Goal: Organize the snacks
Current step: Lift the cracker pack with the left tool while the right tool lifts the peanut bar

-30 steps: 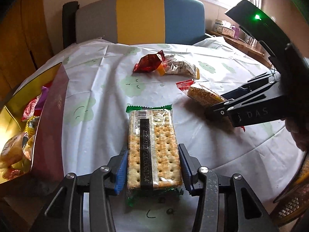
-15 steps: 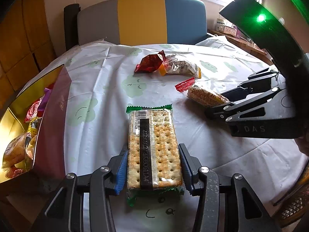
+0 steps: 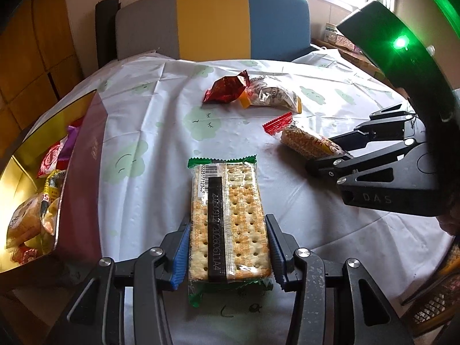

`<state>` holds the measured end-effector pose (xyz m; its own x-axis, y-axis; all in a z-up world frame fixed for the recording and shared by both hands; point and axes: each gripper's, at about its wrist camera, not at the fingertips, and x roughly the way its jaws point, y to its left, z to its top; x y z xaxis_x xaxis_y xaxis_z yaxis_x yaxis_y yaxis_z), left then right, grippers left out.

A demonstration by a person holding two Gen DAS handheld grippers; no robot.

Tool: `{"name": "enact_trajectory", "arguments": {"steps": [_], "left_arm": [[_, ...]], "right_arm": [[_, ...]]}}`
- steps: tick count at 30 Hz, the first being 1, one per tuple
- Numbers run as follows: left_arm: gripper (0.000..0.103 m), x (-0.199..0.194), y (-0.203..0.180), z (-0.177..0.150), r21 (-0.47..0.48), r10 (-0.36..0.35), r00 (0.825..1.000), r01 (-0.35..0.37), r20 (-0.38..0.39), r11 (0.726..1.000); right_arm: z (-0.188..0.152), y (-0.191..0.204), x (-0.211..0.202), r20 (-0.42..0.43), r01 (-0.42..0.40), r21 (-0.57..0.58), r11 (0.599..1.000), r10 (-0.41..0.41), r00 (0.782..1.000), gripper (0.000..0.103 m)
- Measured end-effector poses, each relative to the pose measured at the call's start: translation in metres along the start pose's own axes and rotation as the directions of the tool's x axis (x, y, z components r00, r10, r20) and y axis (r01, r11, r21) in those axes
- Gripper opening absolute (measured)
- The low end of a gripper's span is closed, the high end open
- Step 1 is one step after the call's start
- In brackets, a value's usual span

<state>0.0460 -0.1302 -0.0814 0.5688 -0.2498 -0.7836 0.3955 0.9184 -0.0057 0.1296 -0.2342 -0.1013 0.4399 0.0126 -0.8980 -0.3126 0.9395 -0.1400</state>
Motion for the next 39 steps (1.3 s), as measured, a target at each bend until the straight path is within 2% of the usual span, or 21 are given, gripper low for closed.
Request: {"name": "enact_trajectory", "arguments": {"steps": [3,14,23,29,39], "left_arm": [[0.048,-0.003,0.003,-0.001,-0.004,0.022,1.0,-0.022,-0.009,1.0],[0.048,-0.007,0.009,-0.002,-0.039,0.013,1.0,-0.014,-0.022,0.999],[0.048,-0.036,0.015,0.007,-0.06,0.007,1.0,-0.006,0.029,0.998],[0.048,-0.053,0.025,0.01,-0.068,0.035,0.997,-0.03,0.067,0.997],[0.048,-0.07,0.041,0.013,-0.108,0.06,0.994,-0.05,0.088,0.993]], "right_arm": [[-0.001,0.0,0.0,0.006,0.005,-0.013,1.0,-0.005,1.0,0.032],[-0.003,-0.006,0.001,0.005,-0.008,-0.012,1.0,0.008,1.0,0.032],[-0.008,0.002,0.0,0.028,0.017,-0.057,0.998,-0.015,0.999,0.031],[-0.014,0.01,-0.004,0.043,0.038,-0.078,0.996,-0.035,0.998,0.031],[-0.023,0.028,-0.01,0.07,0.082,-0.13,0.988,-0.073,0.995,0.031]]}}
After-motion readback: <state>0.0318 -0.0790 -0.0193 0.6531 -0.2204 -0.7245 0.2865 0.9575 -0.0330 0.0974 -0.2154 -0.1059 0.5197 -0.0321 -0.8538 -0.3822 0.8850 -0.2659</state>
